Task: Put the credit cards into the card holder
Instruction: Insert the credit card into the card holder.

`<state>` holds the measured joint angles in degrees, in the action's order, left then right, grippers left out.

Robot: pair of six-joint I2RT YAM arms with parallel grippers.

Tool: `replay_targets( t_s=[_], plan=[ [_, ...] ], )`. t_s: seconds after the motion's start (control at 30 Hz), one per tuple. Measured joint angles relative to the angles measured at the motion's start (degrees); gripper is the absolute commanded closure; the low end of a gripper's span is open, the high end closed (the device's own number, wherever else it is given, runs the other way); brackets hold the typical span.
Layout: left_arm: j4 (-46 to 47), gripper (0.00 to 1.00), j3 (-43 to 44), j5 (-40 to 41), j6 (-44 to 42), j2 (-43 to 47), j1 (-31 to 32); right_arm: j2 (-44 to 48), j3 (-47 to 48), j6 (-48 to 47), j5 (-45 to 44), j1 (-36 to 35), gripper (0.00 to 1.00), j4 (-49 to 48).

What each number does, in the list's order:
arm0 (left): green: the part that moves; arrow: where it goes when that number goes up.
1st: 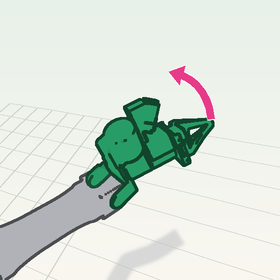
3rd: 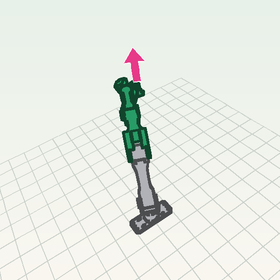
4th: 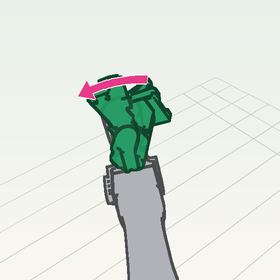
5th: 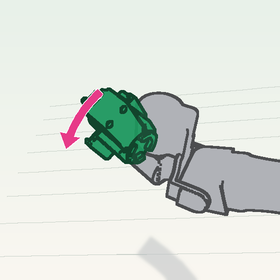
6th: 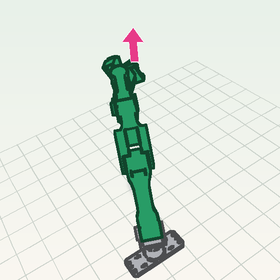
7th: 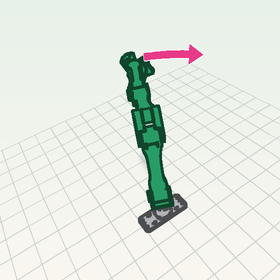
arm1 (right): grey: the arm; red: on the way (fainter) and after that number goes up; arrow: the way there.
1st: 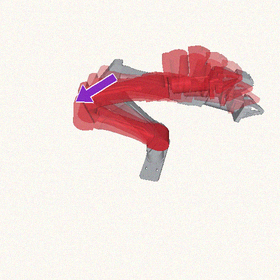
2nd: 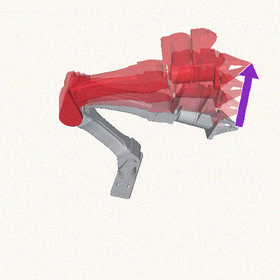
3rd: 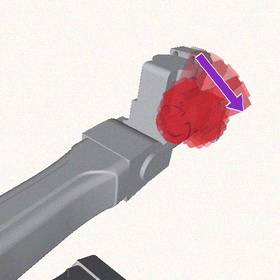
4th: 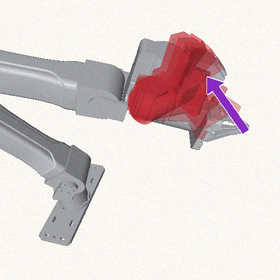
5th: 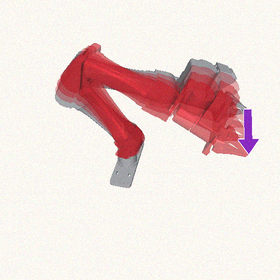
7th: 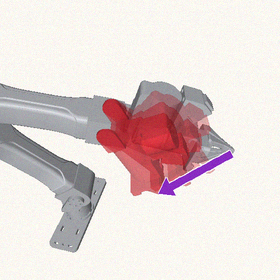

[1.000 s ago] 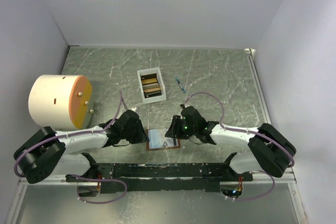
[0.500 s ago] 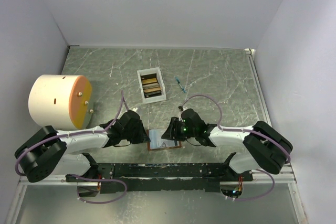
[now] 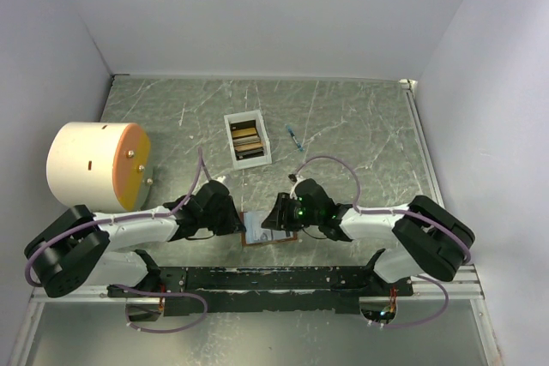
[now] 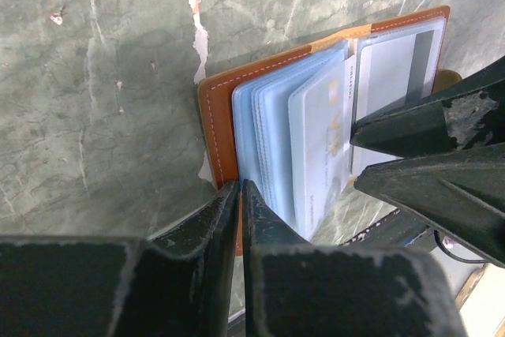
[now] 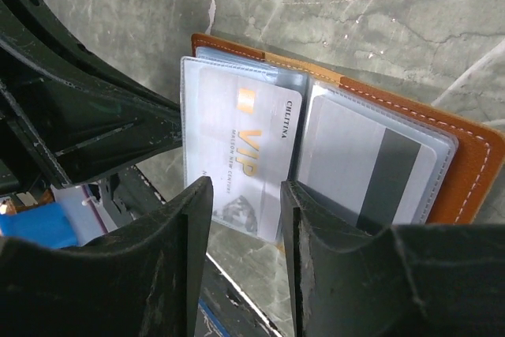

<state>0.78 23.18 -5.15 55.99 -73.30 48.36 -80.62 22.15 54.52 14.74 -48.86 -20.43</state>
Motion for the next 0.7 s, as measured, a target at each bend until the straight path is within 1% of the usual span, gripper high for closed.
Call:
replay_targets(
  t_s=[0.23,0.43,0.53,0.7],
  plan=[
    [0.3,0.81,0.2,0.0,0.0,-0.3,0.2,2.6,0.0,-0.8,-2.2,0.0,0.55,2.0],
    [0.3,0.81,0.2,0.0,0.0,-0.3,0.2,3.0,0.3,-1.5,-3.9,0.0,0.55,3.7],
    [0.3,0.81,0.2,0.0,0.0,-0.3,0.2,2.1,0.6,-1.5,-3.8,0.0,0.58,3.6],
    [-0.1,0.8,0.4,0.0,0.0,-0.3,0.2,0.6,0.8,-1.4,-2.9,0.0,0.73,2.0]
  ],
)
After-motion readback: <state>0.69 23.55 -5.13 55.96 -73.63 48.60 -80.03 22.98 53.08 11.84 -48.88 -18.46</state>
